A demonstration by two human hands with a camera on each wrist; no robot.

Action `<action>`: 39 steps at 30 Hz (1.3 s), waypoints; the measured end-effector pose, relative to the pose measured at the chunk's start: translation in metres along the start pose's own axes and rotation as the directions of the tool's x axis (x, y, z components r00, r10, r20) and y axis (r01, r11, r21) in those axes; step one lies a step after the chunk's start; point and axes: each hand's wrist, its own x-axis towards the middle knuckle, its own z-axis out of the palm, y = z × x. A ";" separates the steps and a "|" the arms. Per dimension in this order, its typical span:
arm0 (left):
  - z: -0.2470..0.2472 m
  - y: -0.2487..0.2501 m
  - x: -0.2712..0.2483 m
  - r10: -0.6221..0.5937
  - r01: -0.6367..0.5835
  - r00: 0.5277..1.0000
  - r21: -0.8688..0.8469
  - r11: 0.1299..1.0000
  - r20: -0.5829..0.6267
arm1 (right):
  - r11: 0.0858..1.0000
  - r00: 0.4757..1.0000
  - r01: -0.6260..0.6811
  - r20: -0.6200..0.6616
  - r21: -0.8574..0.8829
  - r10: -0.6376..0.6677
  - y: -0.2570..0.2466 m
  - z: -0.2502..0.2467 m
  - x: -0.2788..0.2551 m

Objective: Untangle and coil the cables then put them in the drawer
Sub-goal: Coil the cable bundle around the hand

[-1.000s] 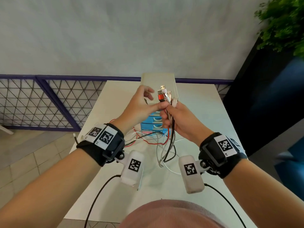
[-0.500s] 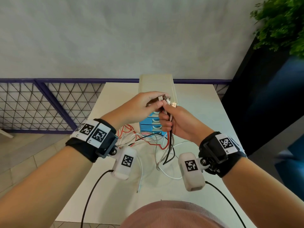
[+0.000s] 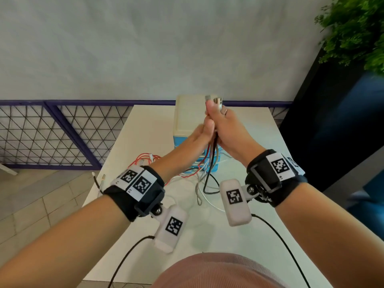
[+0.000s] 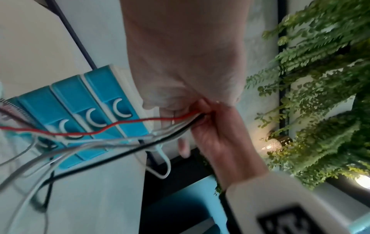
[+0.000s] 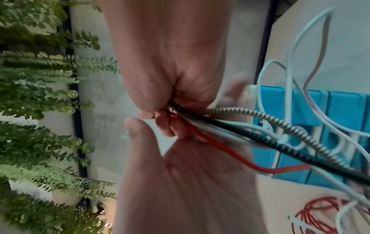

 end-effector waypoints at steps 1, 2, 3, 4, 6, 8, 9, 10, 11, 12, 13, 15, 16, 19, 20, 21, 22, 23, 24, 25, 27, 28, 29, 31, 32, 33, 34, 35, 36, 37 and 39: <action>0.004 0.000 -0.003 -0.035 0.033 0.997 0.018 0.999 0.075 | 0.999 0.999 0.030 -0.030 0.009 -0.030 -0.004 -0.002 0.002; 0.008 0.001 -0.006 -0.064 0.062 0.992 0.027 0.998 0.106 | 0.998 0.997 0.056 -0.048 -0.005 -0.056 -0.008 -0.003 0.003; 0.011 0.000 -0.006 -0.068 0.066 0.992 0.020 0.998 0.108 | 0.996 0.995 0.078 -0.064 -0.038 -0.080 -0.011 -0.004 0.004; 0.013 -0.001 -0.005 -0.043 0.043 0.994 0.002 0.999 0.102 | 0.993 0.992 0.099 -0.075 -0.060 -0.103 -0.015 -0.005 0.003; 0.017 -0.004 -0.001 0.013 -0.010 0.998 -0.043 0.999 0.068 | 0.995 0.992 0.095 -0.080 0.007 -0.094 -0.016 -0.007 0.003; 0.021 -0.005 0.003 0.040 -0.040 0.999 -0.099 0.994 0.004 | 0.983 0.998 0.042 -0.049 0.180 -0.034 -0.013 -0.007 0.001; 0.022 -0.005 0.004 0.042 -0.044 0.999 -0.128 0.991 -0.022 | 0.972 0.999 0.026 -0.037 0.234 -0.017 -0.011 -0.006 0.000; 0.023 -0.005 0.005 0.048 -0.052 0.998 -0.151 0.987 -0.026 | 0.966 0.999 0.014 -0.032 0.259 -0.006 -0.008 -0.005 -0.001; 0.023 -0.005 0.005 0.053 -0.055 0.998 -0.158 0.986 -0.017 | 0.962 0.999 0.008 -0.034 0.273 0.001 -0.006 -0.004 -0.002; 0.023 -0.006 0.006 0.055 -0.056 0.998 -0.147 0.988 -0.009 | 0.958 0.999 0.003 -0.042 0.286 0.009 -0.006 -0.004 -0.003; 0.022 -0.008 0.006 0.056 -0.055 0.998 -0.128 0.990 0.002 | 0.953 0.998 -0.001 -0.052 0.304 0.017 -0.006 -0.005 -0.003; 0.020 -0.011 0.006 0.035 -0.032 0.999 -0.103 0.994 0.027 | 0.932 0.997 -0.009 -0.068 0.362 0.036 -0.006 -0.007 -0.002; 0.018 -0.013 0.006 0.024 -0.020 0.999 -0.094 0.995 0.041 | 0.919 0.996 -0.013 -0.080 0.395 0.048 -0.005 -0.008 -0.001; 0.014 -0.018 0.005 0.013 -0.014 0.995 0.010 1.000 0.102 | 0.884 0.989 -0.006 -0.125 0.468 0.073 -0.001 -0.012 0.001; 0.014 -0.019 0.004 0.001 -0.007 0.993 0.050 0.999 0.115 | 0.875 0.988 -0.002 -0.134 0.484 0.076 0.000 -0.014 0.001; 0.014 -0.020 0.002 -0.011 0.002 0.992 0.073 0.997 0.123 | 0.869 0.987 0.000 -0.137 0.496 0.079 0.000 -0.015 0.002; 0.015 -0.021 0.001 -0.020 0.009 0.991 0.084 0.996 0.133 | 0.864 0.986 -0.003 -0.140 0.504 0.085 0.000 -0.016 0.002; 0.015 -0.021 0.000 -0.029 0.016 0.989 0.086 0.996 0.144 | 0.862 0.985 -0.002 -0.147 0.508 0.089 0.000 -0.018 0.003; 0.015 -0.021 0.000 -0.043 0.031 0.987 0.078 0.996 0.153 | 0.862 0.984 0.000 -0.155 0.507 0.091 0.001 -0.019 0.003; 0.016 -0.021 -0.001 -0.060 0.052 0.986 0.060 0.997 0.152 | 0.861 0.982 0.003 -0.163 0.509 0.093 0.001 -0.021 0.004; 0.016 -0.021 -0.001 -0.090 0.088 0.985 0.023 0.996 0.148 | 0.854 0.979 0.011 -0.179 0.520 0.097 0.001 -0.023 0.005; 0.016 -0.020 -0.001 -0.095 0.094 0.984 0.014 0.996 0.154 | 0.852 0.976 0.018 -0.192 0.524 0.098 0.001 -0.024 0.006; 0.015 -0.021 -0.001 -0.094 0.095 0.982 0.001 0.995 0.163 | 0.850 0.973 0.026 -0.208 0.526 0.099 0.001 -0.025 0.007; 0.015 -0.024 -0.005 -0.126 0.134 0.974 -0.032 0.990 0.187 | 0.837 0.968 0.049 -0.234 0.545 0.095 -0.002 -0.030 0.010; 0.014 -0.025 -0.008 -0.153 0.167 0.966 -0.051 0.985 0.209 | 0.825 0.965 0.063 -0.246 0.561 0.094 -0.004 -0.033 0.012; 0.014 -0.027 -0.011 -0.178 0.196 0.956 -0.055 0.979 0.235 | 0.812 0.961 0.081 -0.261 0.579 0.091 -0.007 -0.038 0.014; 0.013 -0.029 -0.014 -0.197 0.216 0.945 -0.045 0.975 0.263 | 0.794 0.957 0.100 -0.276 0.599 0.087 -0.009 -0.045 0.016; 0.014 -0.032 -0.016 -0.205 0.227 0.936 -0.045 0.973 0.287 | 0.776 0.955 0.116 -0.284 0.620 0.084 -0.011 -0.051 0.018; 0.014 -0.034 -0.018 -0.213 0.249 0.930 -0.085 0.965 0.300 | 0.759 0.956 0.118 -0.279 0.640 0.087 -0.012 -0.057 0.020; 0.014 -0.035 -0.019 -0.226 0.283 0.925 -0.156 0.946 0.307 | 0.747 0.960 0.102 -0.262 0.657 0.099 -0.013 -0.062 0.021; 0.012 -0.035 -0.018 -0.228 0.334 0.910 -0.287 0.898 0.346 | 0.744 0.971 0.038 -0.201 0.667 0.131 -0.013 -0.068 0.021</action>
